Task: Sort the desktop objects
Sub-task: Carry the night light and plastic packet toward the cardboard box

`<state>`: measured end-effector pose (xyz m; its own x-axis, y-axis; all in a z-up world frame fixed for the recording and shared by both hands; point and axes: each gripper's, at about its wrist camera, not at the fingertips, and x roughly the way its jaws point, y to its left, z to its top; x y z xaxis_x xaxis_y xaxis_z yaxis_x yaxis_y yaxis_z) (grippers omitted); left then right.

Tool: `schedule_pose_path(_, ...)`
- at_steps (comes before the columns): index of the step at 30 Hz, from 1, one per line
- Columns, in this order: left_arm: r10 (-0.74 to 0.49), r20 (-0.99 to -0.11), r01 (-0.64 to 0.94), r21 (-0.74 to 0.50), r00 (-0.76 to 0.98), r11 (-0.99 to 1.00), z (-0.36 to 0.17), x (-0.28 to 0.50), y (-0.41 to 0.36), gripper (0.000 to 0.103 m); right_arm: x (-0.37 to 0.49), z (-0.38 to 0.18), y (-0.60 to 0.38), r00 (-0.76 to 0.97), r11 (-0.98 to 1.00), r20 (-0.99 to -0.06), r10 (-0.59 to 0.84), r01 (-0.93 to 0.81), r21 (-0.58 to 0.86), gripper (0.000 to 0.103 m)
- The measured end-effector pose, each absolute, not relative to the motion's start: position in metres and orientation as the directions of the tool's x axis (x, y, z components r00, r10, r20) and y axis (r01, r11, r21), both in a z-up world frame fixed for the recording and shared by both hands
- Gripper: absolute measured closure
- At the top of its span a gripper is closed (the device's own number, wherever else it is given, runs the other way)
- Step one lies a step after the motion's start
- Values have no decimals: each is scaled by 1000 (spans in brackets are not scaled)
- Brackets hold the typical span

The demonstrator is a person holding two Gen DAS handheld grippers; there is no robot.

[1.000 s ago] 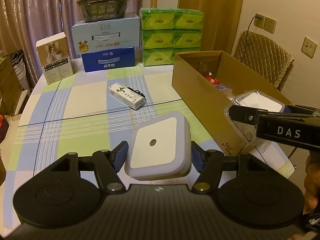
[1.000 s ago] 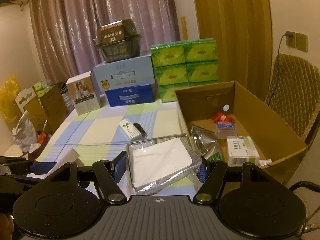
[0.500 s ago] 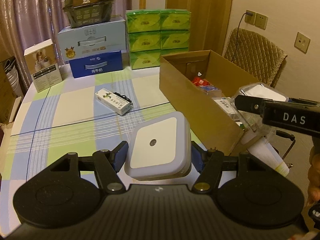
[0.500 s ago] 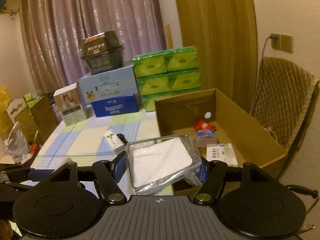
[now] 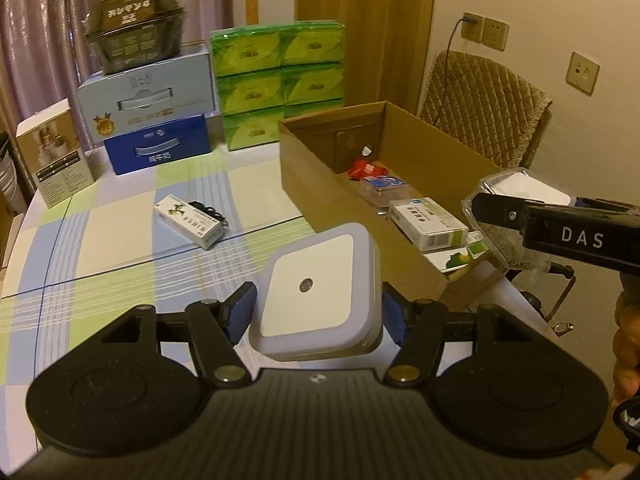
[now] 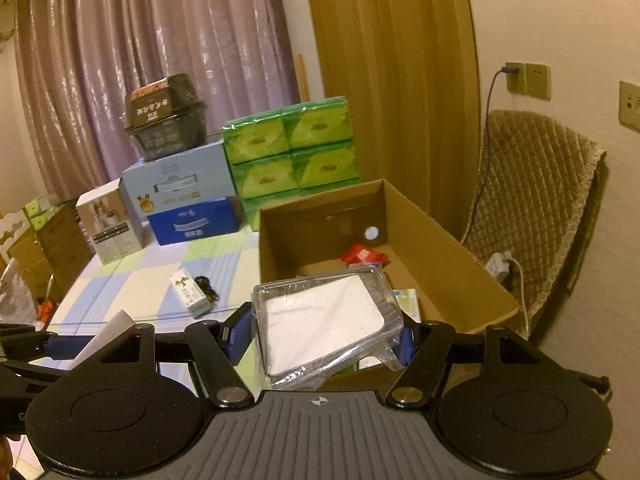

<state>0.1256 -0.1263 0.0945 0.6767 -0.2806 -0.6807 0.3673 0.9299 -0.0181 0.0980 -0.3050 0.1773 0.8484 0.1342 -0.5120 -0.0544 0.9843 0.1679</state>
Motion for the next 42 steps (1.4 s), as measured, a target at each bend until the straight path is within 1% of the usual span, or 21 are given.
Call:
schedule_pose_path(14, -330, -675, 424, -28, 660, 905, 100, 136, -159, 42, 104, 179, -340, 853, 988, -516, 76, 3, 151, 38)
schedule_pose_path(34, -400, -665, 505, -40, 630, 862, 101, 188, -227, 42, 164, 175, -383, 837, 989, -544, 56, 26, 143, 38)
schedule_pose_path(42, -417, -679, 503, -81, 604, 860, 91, 211, -238, 42, 187, 173, -388, 835, 991, -548, 56, 23, 135, 38)
